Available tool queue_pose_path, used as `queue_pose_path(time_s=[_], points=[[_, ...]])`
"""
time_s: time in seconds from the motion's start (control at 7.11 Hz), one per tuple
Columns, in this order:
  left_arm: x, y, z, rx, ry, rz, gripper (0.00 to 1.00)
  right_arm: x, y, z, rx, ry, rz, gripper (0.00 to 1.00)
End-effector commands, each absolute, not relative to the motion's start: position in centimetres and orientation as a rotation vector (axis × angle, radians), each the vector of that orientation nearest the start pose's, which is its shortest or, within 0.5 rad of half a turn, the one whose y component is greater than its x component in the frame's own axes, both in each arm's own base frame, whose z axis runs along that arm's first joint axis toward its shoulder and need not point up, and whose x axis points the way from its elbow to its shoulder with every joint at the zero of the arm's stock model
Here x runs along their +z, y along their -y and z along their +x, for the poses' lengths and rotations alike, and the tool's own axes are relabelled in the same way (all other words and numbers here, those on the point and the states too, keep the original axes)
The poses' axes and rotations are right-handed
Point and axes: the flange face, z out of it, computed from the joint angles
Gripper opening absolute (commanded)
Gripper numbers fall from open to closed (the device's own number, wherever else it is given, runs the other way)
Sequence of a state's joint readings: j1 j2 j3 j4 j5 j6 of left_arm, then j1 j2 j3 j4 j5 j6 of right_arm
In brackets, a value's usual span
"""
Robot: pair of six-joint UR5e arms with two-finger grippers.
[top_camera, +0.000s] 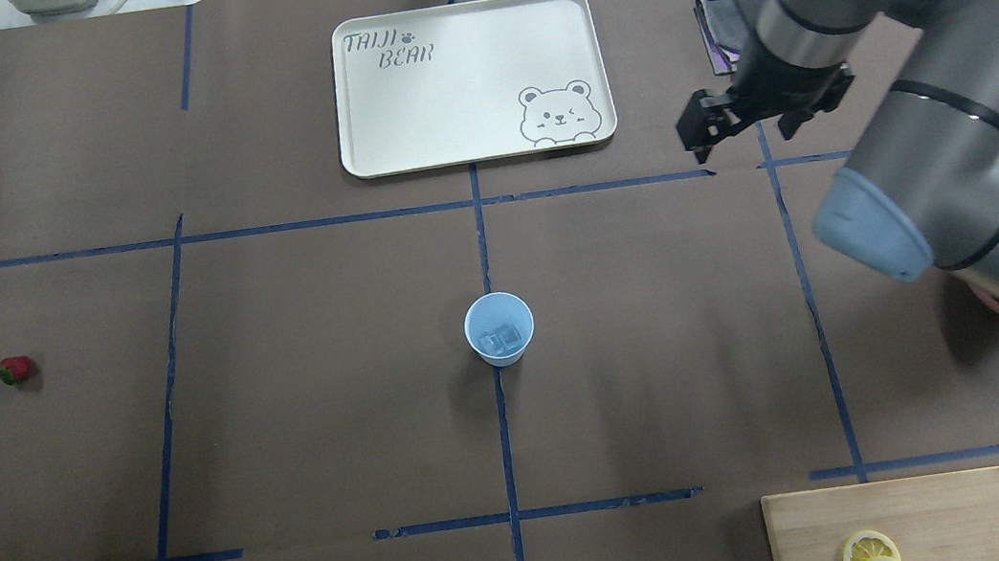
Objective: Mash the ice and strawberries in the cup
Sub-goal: 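Move the right gripper back toward the pink bowl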
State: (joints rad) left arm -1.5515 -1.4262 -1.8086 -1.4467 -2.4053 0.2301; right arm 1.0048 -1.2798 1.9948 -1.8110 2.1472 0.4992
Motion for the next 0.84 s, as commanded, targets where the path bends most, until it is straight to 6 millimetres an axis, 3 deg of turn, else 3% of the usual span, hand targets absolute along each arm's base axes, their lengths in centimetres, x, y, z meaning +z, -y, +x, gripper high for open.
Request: queue_pose_path(time_s=[0.0,0.28,0.7], points=[[61.9,42.7,-5.2,0.219,-0.834,0.055,1.00,39.9,49.0,-15.5,-0.247,0.704,0.099,0.99],[61.8,42.7,-5.1,0.221,-0.835,0.056,1.00,43.4,48.4,-11.3,-0.276,0.676,0.101,0.99],[61.8,42.6,-5.1,0.221,-0.835,0.055,1.00,46.9,46.9,-8.3,-0.271,0.655,0.070,0.99]])
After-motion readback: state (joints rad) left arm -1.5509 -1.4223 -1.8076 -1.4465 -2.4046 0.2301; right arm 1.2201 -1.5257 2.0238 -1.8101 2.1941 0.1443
